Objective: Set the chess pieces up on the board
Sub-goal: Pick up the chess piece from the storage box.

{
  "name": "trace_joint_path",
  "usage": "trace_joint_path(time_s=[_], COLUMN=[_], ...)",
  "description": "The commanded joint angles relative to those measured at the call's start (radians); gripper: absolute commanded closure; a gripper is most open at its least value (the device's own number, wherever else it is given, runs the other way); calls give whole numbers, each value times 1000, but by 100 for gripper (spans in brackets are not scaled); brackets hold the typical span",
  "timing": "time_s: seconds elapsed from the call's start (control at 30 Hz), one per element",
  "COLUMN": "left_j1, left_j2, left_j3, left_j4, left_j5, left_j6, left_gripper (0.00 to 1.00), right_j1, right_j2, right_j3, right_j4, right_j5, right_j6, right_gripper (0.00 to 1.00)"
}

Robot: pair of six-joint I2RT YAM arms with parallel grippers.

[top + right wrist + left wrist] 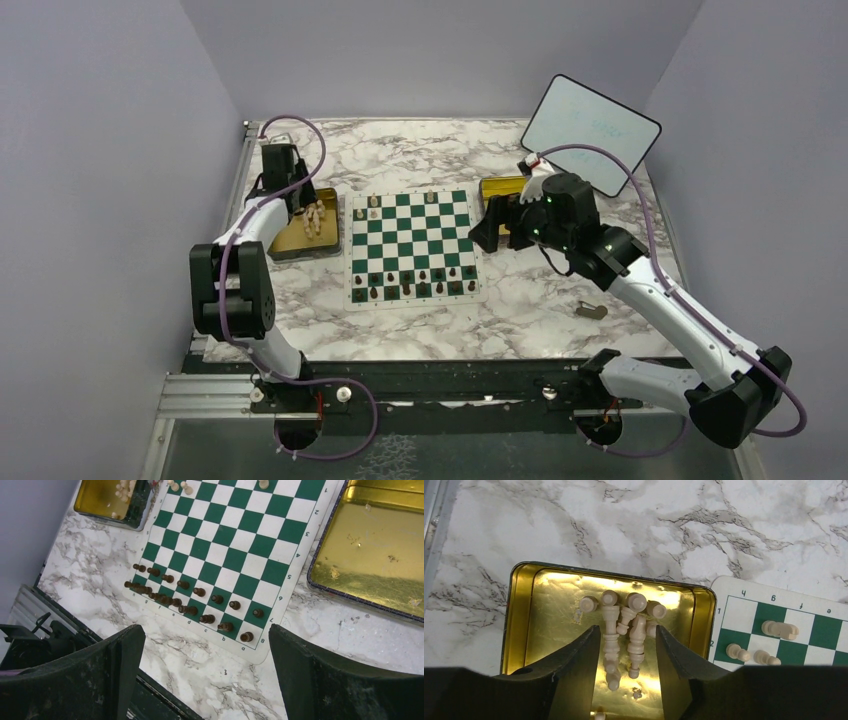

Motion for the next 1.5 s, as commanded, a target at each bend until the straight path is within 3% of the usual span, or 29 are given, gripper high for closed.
trace_joint_path(time_s=[0.0,0.1,0.53,1.47], left_j1=[5,7,5,5], left_j2=[50,78,148,195], left_j3=[46,57,110,117], left_j4=[48,59,62,49], left_j5=[42,42,69,72], left_j6=[34,44,72,78], left_gripper=[55,61,67,70], right_j1=[5,6,5,5], right_j2=[-27,-24,-3,-19], right_j3=[18,30,48,52], right_j4=[-13,-22,-38,-41], right_j5=[34,32,45,60], right_j6=[-15,-5,-5,-3], right_gripper=[0,0,0,0])
